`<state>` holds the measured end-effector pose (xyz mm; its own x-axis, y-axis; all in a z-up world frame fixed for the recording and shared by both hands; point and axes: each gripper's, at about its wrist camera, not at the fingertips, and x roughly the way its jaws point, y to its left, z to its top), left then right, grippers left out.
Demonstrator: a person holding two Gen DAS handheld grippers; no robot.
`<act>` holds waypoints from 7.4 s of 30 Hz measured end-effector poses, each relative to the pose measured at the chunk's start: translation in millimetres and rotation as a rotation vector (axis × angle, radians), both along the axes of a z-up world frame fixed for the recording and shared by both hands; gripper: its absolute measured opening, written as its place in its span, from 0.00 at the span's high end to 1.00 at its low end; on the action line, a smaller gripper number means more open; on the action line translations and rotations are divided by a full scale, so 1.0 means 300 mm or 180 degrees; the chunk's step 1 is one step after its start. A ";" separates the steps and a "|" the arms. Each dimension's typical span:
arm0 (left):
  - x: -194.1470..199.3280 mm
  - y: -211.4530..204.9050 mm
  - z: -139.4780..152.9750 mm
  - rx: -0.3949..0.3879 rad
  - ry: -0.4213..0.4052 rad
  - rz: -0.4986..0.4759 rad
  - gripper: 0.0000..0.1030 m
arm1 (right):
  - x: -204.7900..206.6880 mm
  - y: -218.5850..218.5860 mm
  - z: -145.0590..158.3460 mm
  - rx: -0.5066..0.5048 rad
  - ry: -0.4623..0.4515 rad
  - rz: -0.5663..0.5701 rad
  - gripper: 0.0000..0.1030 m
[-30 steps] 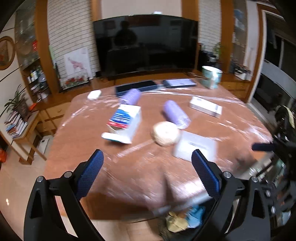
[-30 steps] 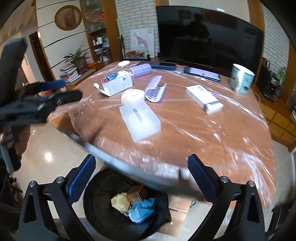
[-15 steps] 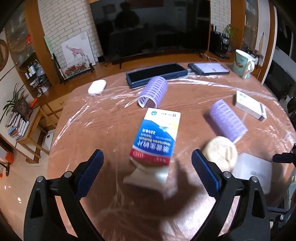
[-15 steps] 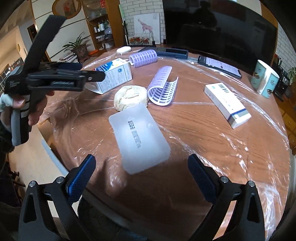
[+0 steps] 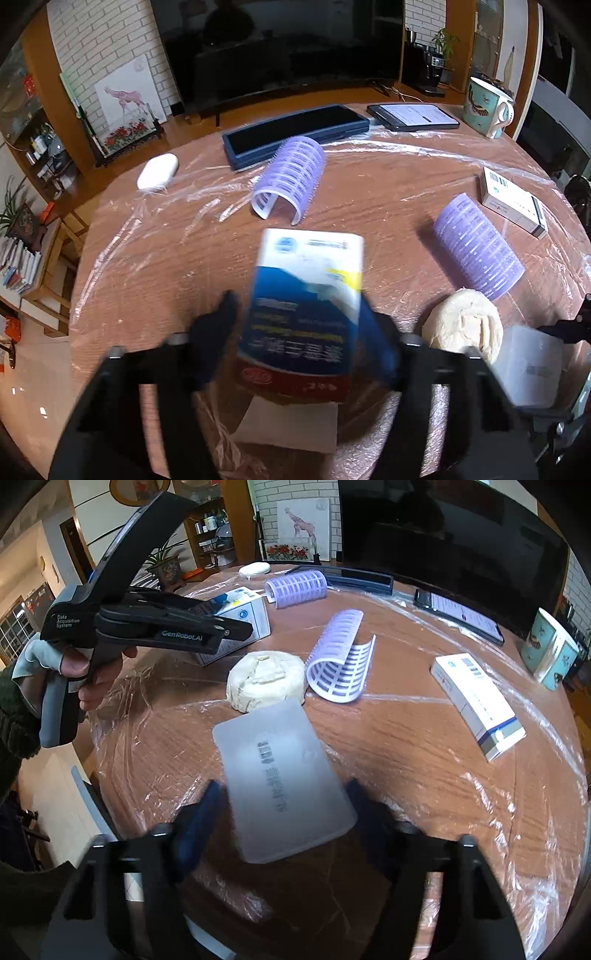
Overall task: Collect trash
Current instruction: 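Grasp the blue-and-white medicine box with the left tool while the right tool grasps the white plastic container, then carry the medicine box and white plastic container over the black bin, then open the left tool to drop the medicine box while the right tool drops the white container, then grasp the white round ball with the left tool while the right tool grasps the lavender hair curler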
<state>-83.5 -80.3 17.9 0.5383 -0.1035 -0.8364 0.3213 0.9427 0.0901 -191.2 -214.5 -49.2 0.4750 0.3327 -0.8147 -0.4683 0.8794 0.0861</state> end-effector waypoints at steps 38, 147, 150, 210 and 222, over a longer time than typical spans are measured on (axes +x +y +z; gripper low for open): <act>-0.405 -0.083 0.126 -0.0562 -0.0136 0.0038 0.54 | -0.150 -0.262 0.088 0.0913 0.0111 -0.0793 0.47; -0.778 -0.210 -0.292 -0.0118 0.0737 -0.0319 0.30 | -0.395 -0.238 -0.336 0.0321 0.0958 -0.0987 0.24; -0.788 -0.207 -0.268 -0.0094 0.0675 -0.0360 0.28 | -0.423 -0.259 -0.290 0.0361 0.0878 -0.1005 0.24; -0.181 -0.226 -0.027 -0.0164 0.0110 -0.0472 0.29 | 0.435 -0.018 -0.005 0.0683 0.0491 -0.0854 0.42; -0.197 -0.181 0.003 -0.0389 0.0104 -0.0407 0.50 | 0.392 -0.074 0.033 0.0958 0.0361 -0.0895 0.59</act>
